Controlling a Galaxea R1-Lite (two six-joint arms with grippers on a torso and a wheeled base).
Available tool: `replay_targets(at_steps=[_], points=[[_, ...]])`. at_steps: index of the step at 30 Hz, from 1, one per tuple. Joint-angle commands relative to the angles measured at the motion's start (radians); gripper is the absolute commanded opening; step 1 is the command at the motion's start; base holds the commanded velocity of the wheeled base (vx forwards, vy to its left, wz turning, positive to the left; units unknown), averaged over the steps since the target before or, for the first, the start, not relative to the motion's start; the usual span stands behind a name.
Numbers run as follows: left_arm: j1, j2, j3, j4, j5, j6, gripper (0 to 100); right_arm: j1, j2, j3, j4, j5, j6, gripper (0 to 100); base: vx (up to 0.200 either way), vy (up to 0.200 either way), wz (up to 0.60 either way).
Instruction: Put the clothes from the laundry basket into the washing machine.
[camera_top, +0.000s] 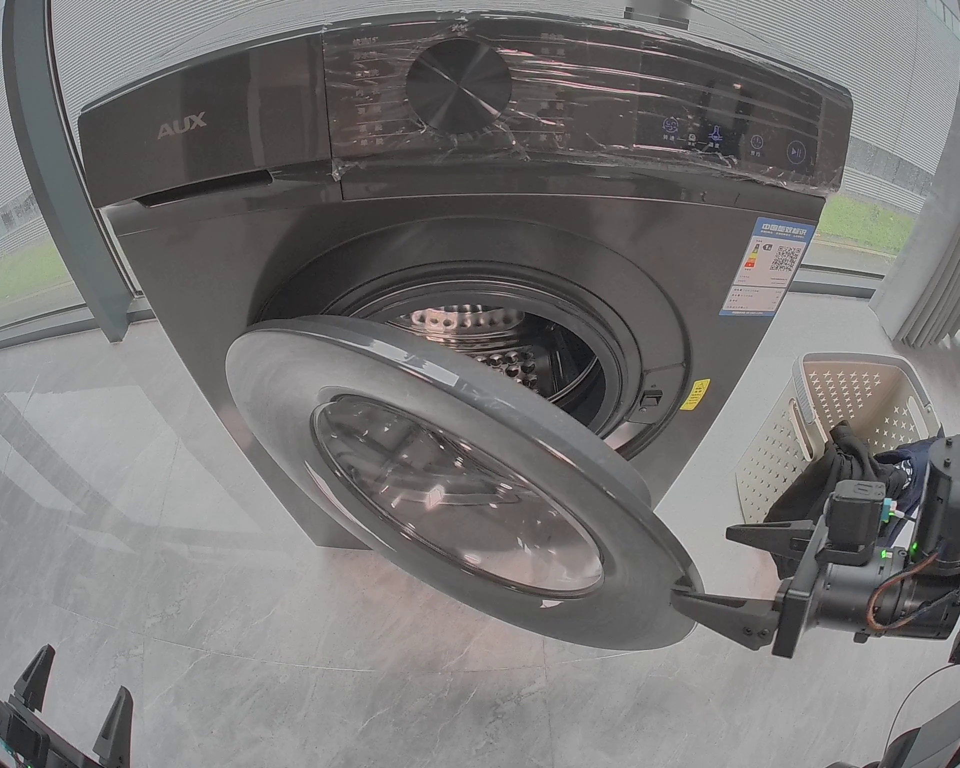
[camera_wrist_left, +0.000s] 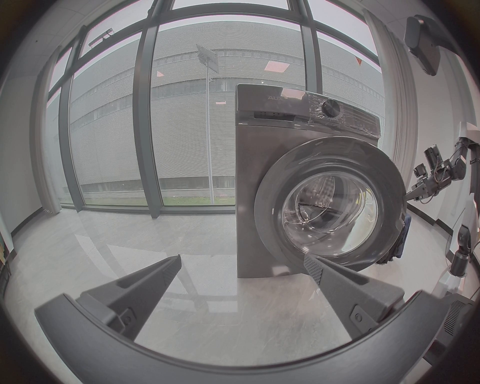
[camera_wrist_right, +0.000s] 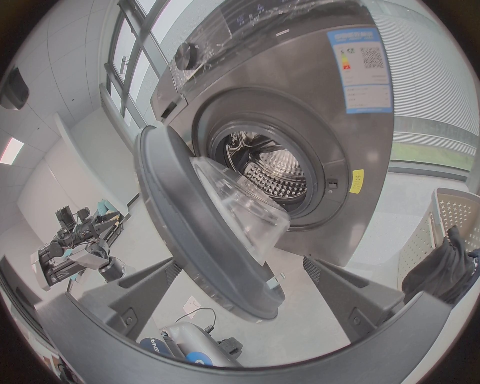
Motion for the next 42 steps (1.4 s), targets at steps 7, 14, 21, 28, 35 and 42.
replay_targets(at_steps=[7,14,21,28,35,42], points=[[0.000,-0.018,0.018,0.000,0.000,0.000,100,-0.181,-0.132,0.012,0.011,0.017,-0.001,100,0.000,0.000,0.00],[-0.002,-0.018,0.018,0.000,-0.002,0.000,100,-0.258,0.000,-0.010,-0.003,0.037,-0.015,100,0.000,0.000,0.00],[-0.002,-0.018,0.018,0.000,-0.003,-0.002,100,-0.250,0.150,-0.025,-0.053,0.036,-0.029,100,-0.114,0.000,0.00],[-0.002,-0.018,0.016,0.000,-0.003,-0.002,100,-0.226,0.210,-0.028,-0.079,0.036,-0.032,100,-0.143,0.000,0.00],[-0.002,-0.018,0.018,0.000,-0.003,-0.002,100,-0.123,0.184,0.013,-0.079,0.034,-0.030,100,0.000,0.000,0.00],[-0.002,-0.018,0.016,0.000,-0.003,-0.002,100,-0.138,0.207,-0.044,-0.089,-0.061,-0.021,100,0.000,0.000,0.00]])
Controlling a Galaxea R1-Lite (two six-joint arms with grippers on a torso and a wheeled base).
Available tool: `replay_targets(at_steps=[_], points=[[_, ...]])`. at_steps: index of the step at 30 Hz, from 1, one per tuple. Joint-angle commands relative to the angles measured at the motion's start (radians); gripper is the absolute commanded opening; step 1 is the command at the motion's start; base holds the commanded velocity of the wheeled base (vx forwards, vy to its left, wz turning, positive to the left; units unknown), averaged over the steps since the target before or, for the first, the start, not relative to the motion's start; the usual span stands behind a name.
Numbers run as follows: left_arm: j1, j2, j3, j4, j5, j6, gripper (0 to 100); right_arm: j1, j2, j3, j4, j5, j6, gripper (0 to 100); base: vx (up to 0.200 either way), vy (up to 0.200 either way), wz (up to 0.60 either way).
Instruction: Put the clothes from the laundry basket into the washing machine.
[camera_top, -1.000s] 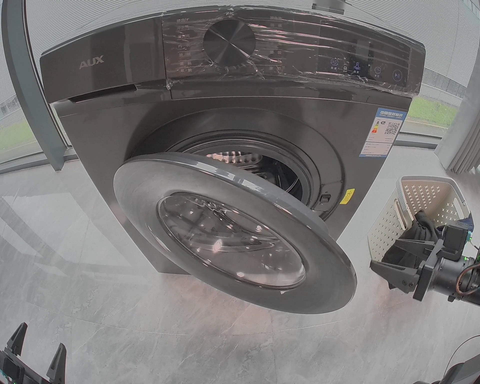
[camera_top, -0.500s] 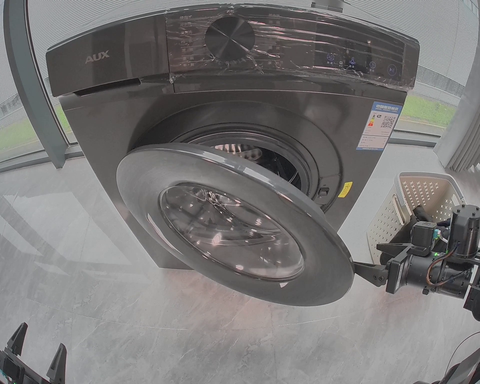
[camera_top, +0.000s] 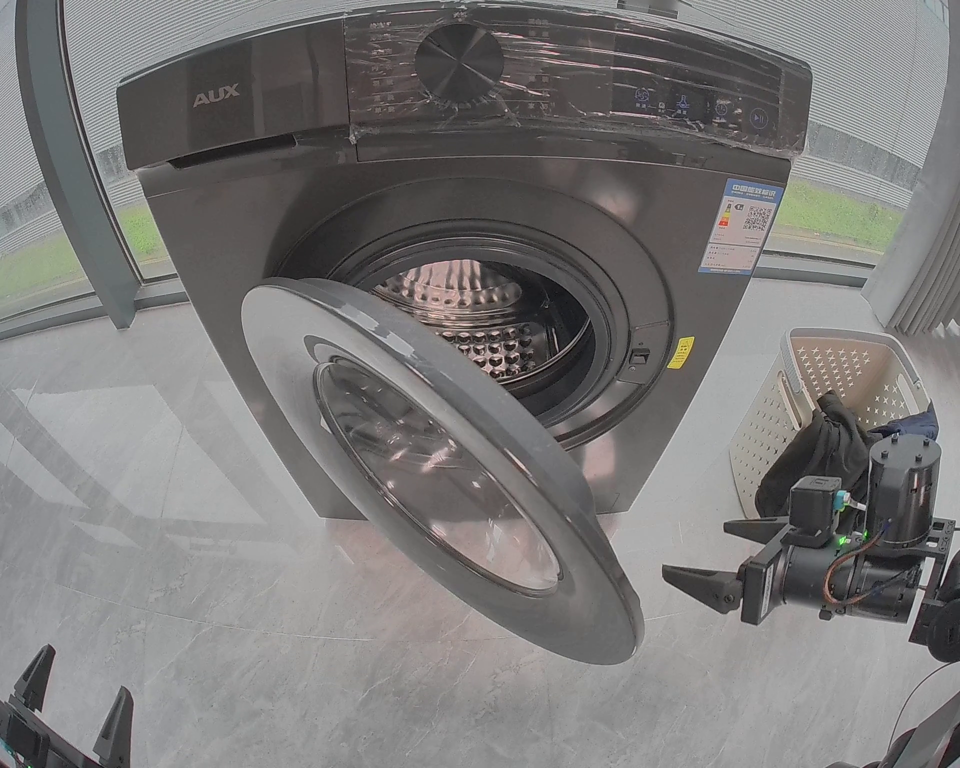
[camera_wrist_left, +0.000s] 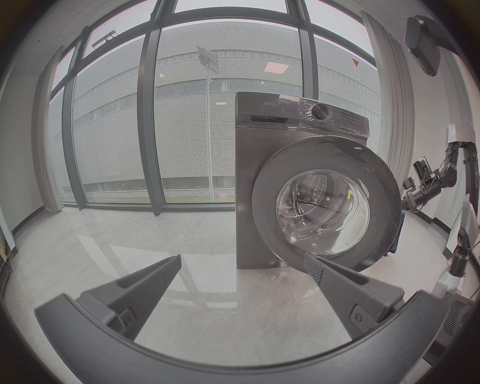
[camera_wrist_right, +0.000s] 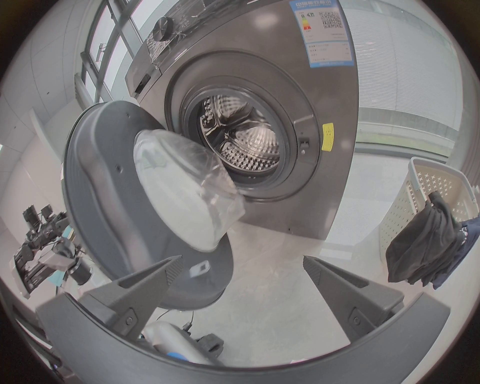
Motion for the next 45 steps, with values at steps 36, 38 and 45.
replay_targets(at_steps=[36,38,45], points=[[-0.001,-0.018,0.018,0.000,0.000,-0.001,100,0.109,0.333,-0.252,-0.103,-0.106,0.011,100,0.000,0.000,0.00],[-0.001,-0.018,0.016,0.000,0.000,-0.001,100,0.112,0.319,-0.246,-0.105,-0.106,0.011,100,0.000,0.000,0.00],[-0.001,-0.018,0.018,0.000,0.000,-0.001,100,0.052,0.333,-0.283,-0.106,-0.116,0.011,100,0.000,0.000,0.00]])
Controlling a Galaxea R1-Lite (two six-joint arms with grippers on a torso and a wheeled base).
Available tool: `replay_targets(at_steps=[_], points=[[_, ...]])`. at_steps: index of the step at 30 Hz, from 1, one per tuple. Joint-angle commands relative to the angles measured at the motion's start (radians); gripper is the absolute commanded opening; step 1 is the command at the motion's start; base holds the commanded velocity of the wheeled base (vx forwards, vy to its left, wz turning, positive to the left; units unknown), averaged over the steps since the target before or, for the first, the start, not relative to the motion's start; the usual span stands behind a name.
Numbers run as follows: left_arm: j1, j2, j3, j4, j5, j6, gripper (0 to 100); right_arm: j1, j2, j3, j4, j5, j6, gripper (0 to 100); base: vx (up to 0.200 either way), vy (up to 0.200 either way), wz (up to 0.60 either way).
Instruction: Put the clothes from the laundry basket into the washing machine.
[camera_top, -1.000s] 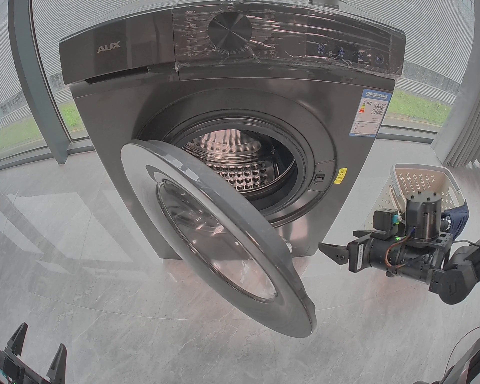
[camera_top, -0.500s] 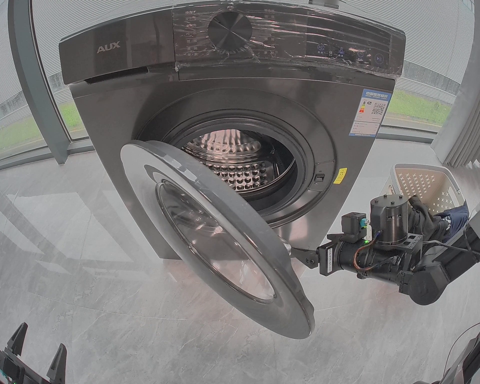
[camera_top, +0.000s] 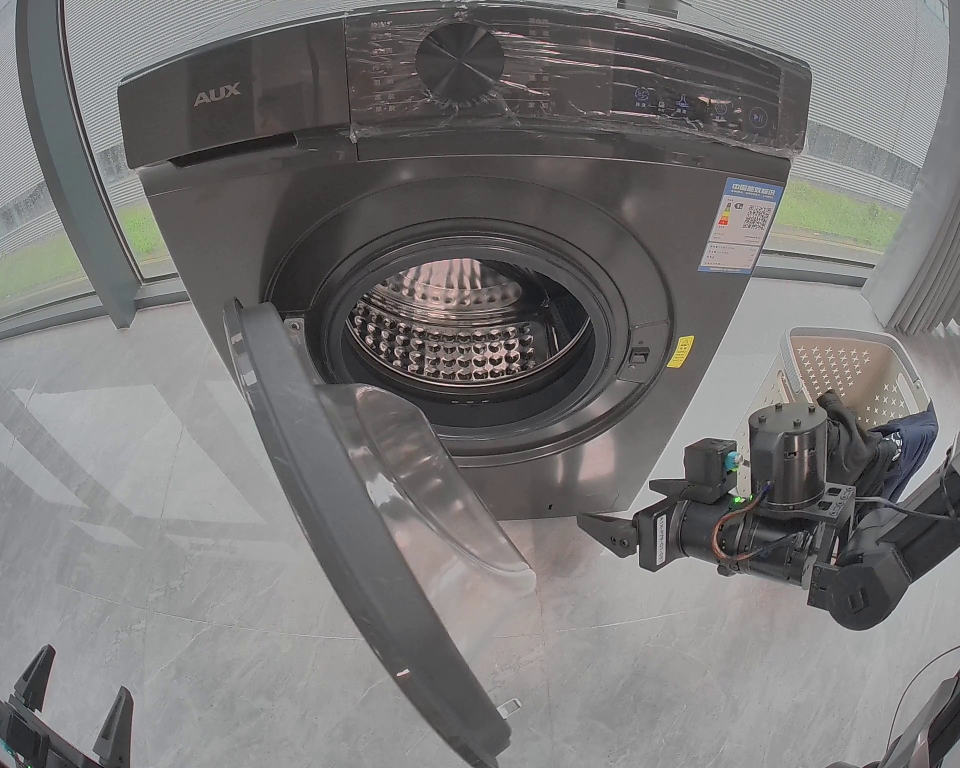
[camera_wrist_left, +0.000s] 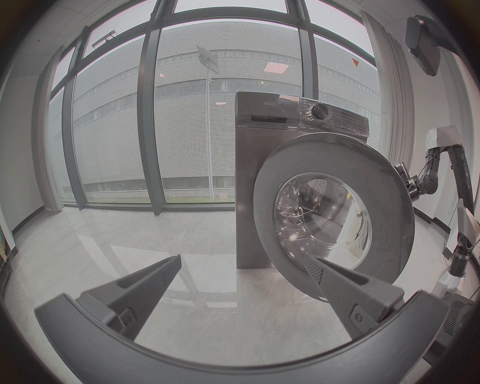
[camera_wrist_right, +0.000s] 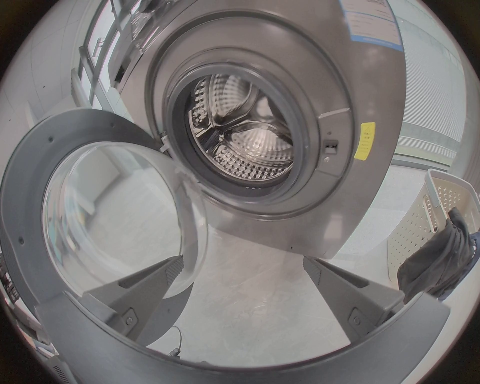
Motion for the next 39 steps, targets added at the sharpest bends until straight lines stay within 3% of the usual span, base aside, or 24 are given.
replay_targets(at_steps=[1,5,17,21,26,29,36,39], points=[[0.000,-0.018,0.018,0.000,0.000,-0.001,100,-0.030,0.011,-0.025,-0.001,-0.002,0.000,100,0.000,0.000,0.00],[0.000,-0.018,0.018,0.000,0.000,-0.001,100,-0.023,0.071,-0.053,-0.022,-0.002,0.000,100,0.000,0.000,0.00],[0.000,-0.018,0.016,0.000,0.000,-0.001,100,-0.007,0.173,-0.151,-0.040,0.007,0.021,100,-0.200,0.000,0.00],[0.000,-0.018,0.018,0.000,0.001,0.001,100,0.033,0.199,-0.157,-0.043,0.009,0.024,100,0.000,0.000,0.00],[0.000,-0.018,0.018,0.000,0.003,0.001,100,0.097,0.222,-0.198,-0.043,0.001,0.087,100,0.000,0.000,0.00],[0.000,-0.018,0.018,0.000,0.003,0.001,100,0.120,0.222,-0.200,-0.043,-0.002,0.095,100,0.000,0.000,0.00],[0.000,-0.018,0.018,0.000,0.003,0.001,100,0.111,0.219,-0.212,-0.051,-0.002,0.092,100,0.000,0.000,0.00],[0.000,-0.018,0.018,0.000,0.003,0.001,100,0.109,0.224,-0.263,-0.043,0.007,0.097,100,0.000,0.000,0.00]])
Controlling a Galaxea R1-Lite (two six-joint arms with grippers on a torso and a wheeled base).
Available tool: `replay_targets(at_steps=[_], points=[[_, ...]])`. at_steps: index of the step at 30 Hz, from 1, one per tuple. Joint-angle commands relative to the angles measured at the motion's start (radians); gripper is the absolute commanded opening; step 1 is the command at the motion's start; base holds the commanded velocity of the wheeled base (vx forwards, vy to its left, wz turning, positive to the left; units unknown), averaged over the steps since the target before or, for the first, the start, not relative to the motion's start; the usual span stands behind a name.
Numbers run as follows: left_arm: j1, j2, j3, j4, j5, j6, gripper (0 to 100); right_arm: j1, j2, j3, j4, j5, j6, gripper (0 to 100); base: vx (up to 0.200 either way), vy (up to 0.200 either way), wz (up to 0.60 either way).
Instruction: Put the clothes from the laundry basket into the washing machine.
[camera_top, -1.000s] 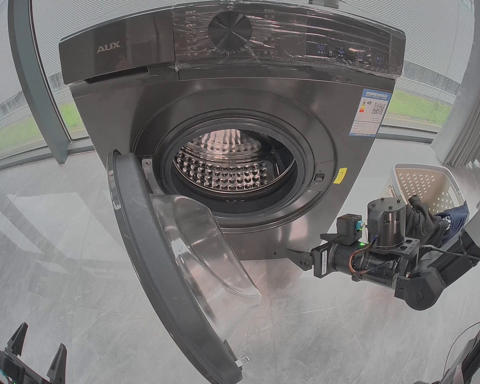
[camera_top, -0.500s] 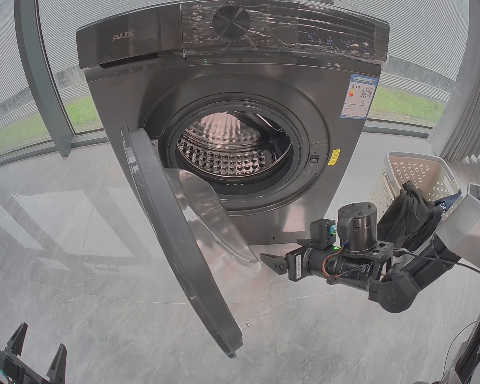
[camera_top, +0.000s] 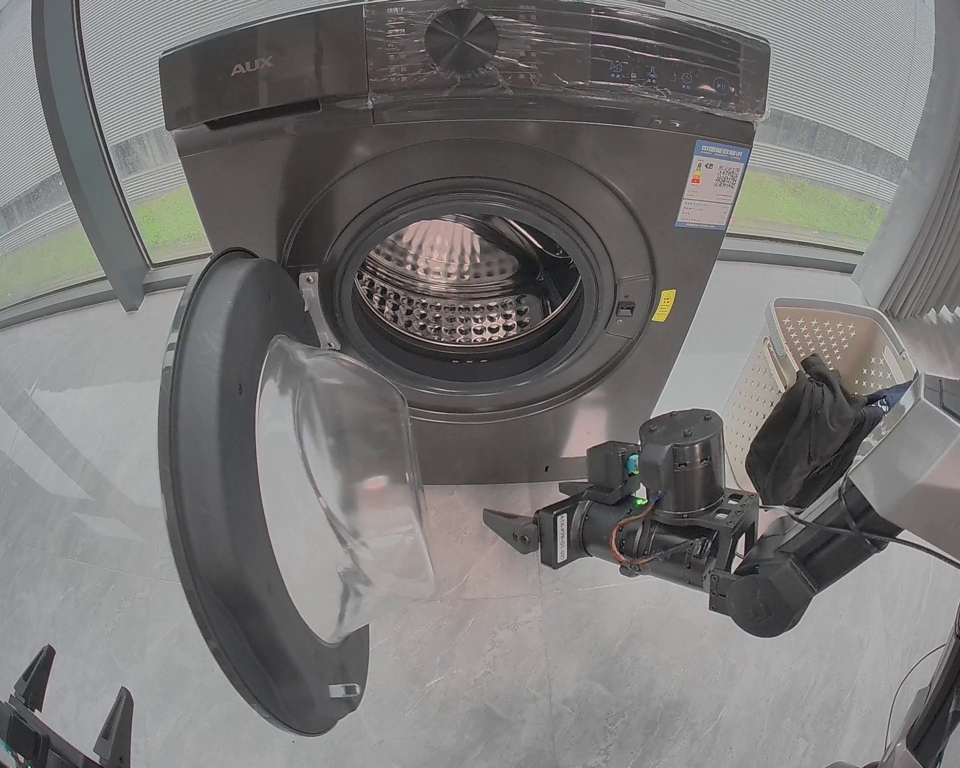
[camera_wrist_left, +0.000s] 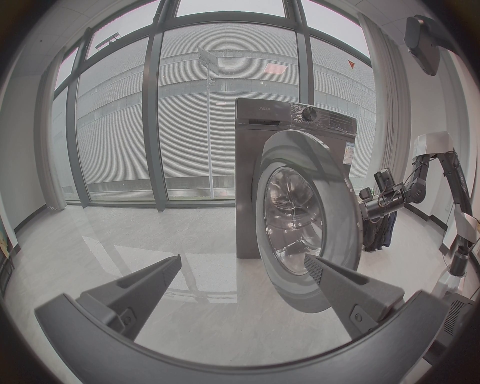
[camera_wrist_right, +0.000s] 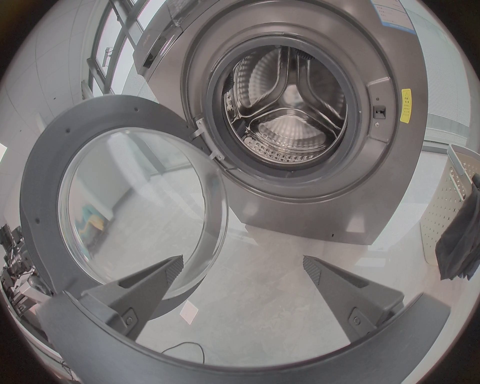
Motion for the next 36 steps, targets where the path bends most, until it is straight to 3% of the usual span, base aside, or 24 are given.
replay_targets(at_steps=[1,5,23,36], points=[[0.000,-0.018,0.016,0.000,0.000,0.000,100,-0.005,0.009,-0.060,0.012,0.009,0.005,100,0.000,0.000,0.00],[0.001,-0.018,0.018,0.000,0.000,0.000,100,-0.005,0.072,-0.099,0.015,0.027,0.003,100,0.000,0.000,0.00],[0.000,-0.018,0.018,0.000,0.002,0.003,100,0.119,0.257,-0.267,-0.001,0.020,0.006,100,0.000,0.000,0.00],[0.000,-0.018,0.018,-0.002,0.002,0.003,100,0.187,0.414,-0.514,0.004,-0.019,0.059,100,0.000,0.000,0.00]])
